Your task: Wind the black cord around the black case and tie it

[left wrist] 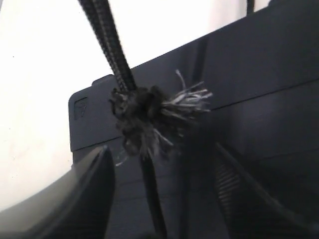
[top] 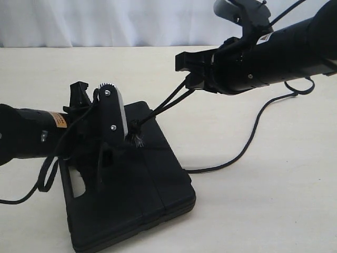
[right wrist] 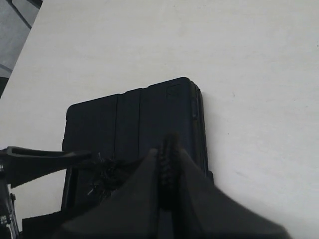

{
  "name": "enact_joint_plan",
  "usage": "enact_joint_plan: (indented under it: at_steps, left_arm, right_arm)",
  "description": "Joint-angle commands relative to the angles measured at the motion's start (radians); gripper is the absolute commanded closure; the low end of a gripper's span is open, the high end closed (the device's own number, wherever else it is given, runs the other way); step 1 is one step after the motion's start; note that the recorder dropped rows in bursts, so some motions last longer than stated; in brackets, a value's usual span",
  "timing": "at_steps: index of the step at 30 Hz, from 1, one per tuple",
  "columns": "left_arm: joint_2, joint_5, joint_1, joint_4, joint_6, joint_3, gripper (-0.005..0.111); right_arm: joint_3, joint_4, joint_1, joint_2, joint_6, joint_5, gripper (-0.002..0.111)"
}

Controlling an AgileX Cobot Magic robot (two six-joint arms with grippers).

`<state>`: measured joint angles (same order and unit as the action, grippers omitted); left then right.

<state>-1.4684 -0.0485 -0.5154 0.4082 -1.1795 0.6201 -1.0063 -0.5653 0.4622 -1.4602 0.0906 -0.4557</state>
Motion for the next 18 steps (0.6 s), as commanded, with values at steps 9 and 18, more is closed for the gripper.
enact_joint_plan:
  at_steps: [9,18]
  left_arm:
    - [-0.011,0.068,-0.008,0.095,0.058,0.012,0.067]
    - [-0.043,0.087,-0.021,0.101,0.088,0.023,0.069]
  right_arm:
    - [-0.005,0.003,-0.007,0.013,0.061,-0.019,0.104]
    - [-0.005,0.003,-0.007,0.013,0.097,-0.024,0.104]
